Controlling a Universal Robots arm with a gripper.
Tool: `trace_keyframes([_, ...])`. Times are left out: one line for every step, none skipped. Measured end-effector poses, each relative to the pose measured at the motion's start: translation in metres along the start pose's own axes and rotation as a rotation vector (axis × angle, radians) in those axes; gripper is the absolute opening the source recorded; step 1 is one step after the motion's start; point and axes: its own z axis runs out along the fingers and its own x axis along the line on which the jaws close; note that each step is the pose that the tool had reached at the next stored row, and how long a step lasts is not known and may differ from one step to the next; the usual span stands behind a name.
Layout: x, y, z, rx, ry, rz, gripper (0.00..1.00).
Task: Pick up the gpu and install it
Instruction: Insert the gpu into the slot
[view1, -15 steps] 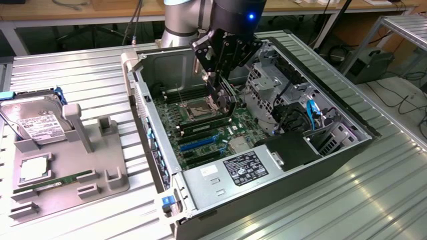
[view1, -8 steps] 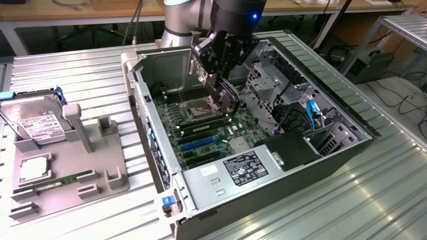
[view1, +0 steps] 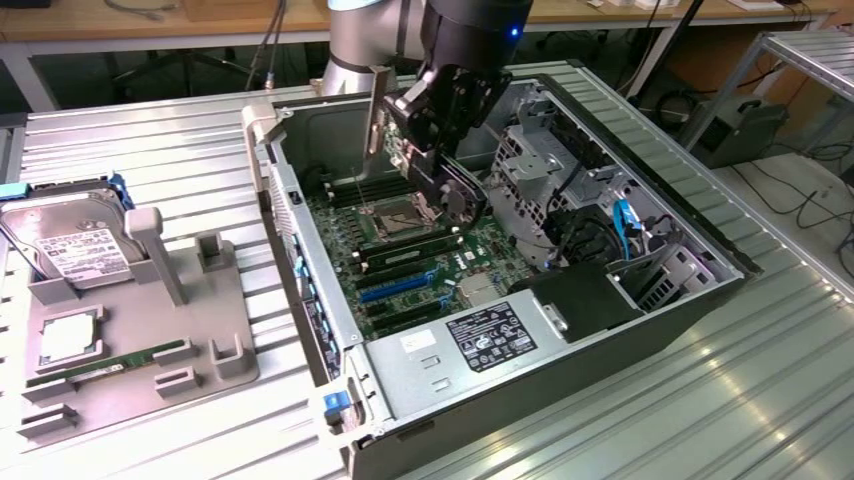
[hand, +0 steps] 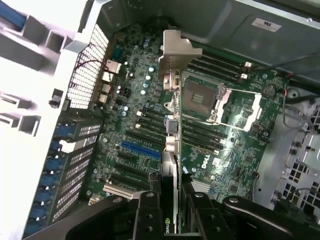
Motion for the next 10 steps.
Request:
trace_keyframes([0.0,0.0,0.0001,0.0001,0.0006,-0.017,0.26])
trace_keyframes([0.0,0.0,0.0003,0.0003,0.0013,-0.039,0.26])
trace_keyframes([0.0,0.0,0.0004,0.0005,0.0019,-0.055,0.26])
trace_keyframes([0.0,0.0,0.0007,0.0008,0.0028,-0.083,0.26])
trace_keyframes([0.0,0.0,0.0009,0.001,0.0037,-0.109,0.26])
trace_keyframes([0.0,0.0,0.0011,0.0012,0.0045,-0.13,0.26])
trace_keyframes([0.0,0.0,0.0013,0.0014,0.0052,-0.149,0.26])
trace_keyframes([0.0,-0.0001,0.0017,0.0017,0.0062,-0.179,0.26])
trace_keyframes([0.0,0.0,0.0019,0.0019,0.0068,-0.196,0.26])
trace_keyframes([0.0,-0.0001,0.0022,0.002,0.0074,-0.215,0.26])
